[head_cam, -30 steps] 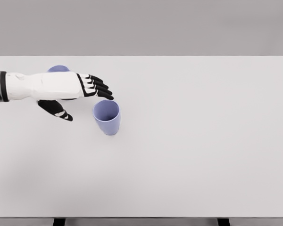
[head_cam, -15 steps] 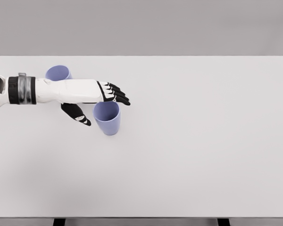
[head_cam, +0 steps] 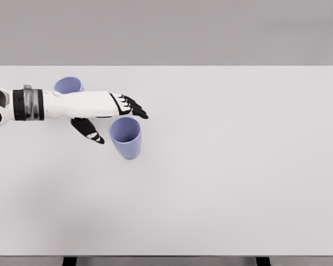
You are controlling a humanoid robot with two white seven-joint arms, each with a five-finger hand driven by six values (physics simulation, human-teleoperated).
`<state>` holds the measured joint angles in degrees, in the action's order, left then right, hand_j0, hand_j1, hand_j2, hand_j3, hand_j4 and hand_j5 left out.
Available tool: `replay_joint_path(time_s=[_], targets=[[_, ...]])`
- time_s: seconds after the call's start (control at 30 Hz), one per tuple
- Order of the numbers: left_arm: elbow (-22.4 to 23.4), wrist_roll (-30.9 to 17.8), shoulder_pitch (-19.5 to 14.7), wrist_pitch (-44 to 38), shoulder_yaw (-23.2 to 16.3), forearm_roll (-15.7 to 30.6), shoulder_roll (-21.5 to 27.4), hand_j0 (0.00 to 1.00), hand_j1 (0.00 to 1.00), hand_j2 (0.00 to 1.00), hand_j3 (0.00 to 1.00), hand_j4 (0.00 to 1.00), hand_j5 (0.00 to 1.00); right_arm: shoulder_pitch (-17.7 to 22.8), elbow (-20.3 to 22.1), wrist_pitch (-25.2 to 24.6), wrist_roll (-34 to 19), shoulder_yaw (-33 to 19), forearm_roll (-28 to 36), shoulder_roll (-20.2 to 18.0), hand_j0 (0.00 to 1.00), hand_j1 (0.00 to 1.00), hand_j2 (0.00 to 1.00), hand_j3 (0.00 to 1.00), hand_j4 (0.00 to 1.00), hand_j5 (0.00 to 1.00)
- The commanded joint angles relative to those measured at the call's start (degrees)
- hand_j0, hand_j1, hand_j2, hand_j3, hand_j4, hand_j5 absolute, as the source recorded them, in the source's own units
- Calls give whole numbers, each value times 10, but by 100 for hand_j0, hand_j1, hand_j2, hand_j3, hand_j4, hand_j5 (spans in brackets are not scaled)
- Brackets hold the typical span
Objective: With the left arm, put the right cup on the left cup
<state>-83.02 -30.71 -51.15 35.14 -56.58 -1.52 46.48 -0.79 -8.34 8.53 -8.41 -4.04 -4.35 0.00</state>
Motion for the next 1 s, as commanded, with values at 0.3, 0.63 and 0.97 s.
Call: replay_joint_path(time_s=[0.3,0.63,0.97], targets=[[18,1,6,-1,-1,-26,-25,100,100,100,100,100,100,-1,0,0,0,0,0,0,100,100,100,100,100,100],[23,1,7,-1,-1,-37,-33,100,100,100,100,100,100,0,0,0,0,0,0,0,100,100,100,100,100,100],[30,2,6,-1,-1,-39,-36,100,100,100,100,100,100,0,0,0,1,0,0,0,100,100,100,100,100,100]])
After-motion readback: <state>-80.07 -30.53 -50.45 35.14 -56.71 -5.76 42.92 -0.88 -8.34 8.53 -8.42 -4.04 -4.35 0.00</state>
